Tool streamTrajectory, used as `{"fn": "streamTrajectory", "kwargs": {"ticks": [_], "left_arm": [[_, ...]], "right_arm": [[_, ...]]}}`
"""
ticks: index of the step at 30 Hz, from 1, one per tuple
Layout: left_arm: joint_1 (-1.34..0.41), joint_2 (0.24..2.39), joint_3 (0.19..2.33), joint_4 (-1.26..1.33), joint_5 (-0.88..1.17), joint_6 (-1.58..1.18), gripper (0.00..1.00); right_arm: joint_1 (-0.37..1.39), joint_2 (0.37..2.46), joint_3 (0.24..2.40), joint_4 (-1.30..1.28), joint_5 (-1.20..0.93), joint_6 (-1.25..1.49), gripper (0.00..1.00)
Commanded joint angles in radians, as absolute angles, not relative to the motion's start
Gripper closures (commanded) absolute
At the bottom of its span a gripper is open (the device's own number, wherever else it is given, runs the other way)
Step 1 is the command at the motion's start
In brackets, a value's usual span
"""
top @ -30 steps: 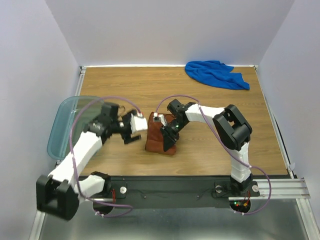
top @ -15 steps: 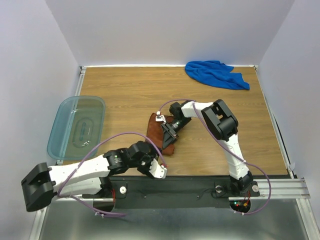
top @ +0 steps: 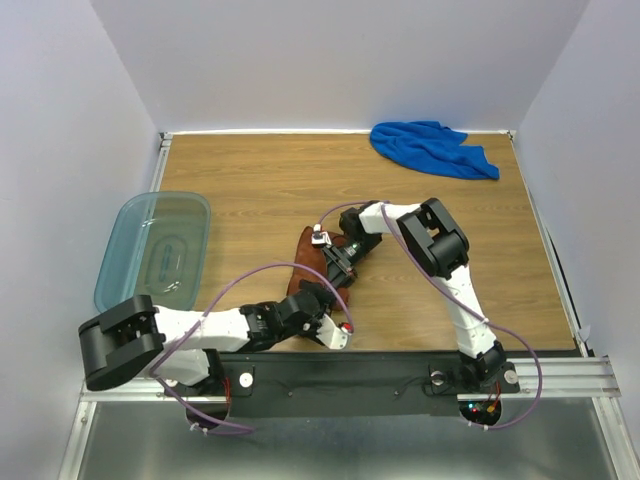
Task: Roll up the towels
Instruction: Roll the towel
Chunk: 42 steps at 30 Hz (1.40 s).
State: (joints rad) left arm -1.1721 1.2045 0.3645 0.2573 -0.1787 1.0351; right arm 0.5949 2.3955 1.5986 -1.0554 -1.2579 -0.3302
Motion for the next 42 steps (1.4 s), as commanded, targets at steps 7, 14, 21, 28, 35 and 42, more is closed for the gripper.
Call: {"fn": "streamTrajectory", "kwargs": {"ticks": [7,14,21,28,35,42], "left_arm": [[-1.177,1.345,0.417,0.206,-0.206,0.881,0.53],[-1.175,1.347,0.498,-0.021,-0.088,0.77,0.63],[-1.161,1.388,0.555,-0.138,-0.005,0.735,0.68],[-0.993,1.437,0.667,-0.244,0.234,0.713,0.7],[-0.841,1.534,0.788,-0.366,0.403,0.771,0.7],[-0.688,1.699,0.934,-0.567,0.629,0.844,0.71]], "right_arm": [[0.591,2.416,1.618,-1.1,-1.161,-0.413,0.7],[0.525,2.372,1.689,-1.069,-1.1,-0.335,0.52],[0.439,2.3,1.752,-0.966,-0.996,-0.189,0.41],[0.329,2.226,1.81,-0.948,-0.966,-0.153,0.31],[0.23,2.067,1.755,-0.953,-0.919,-0.195,0.0],[0.209,1.864,1.651,-0.956,-0.801,-0.281,0.0]]}}
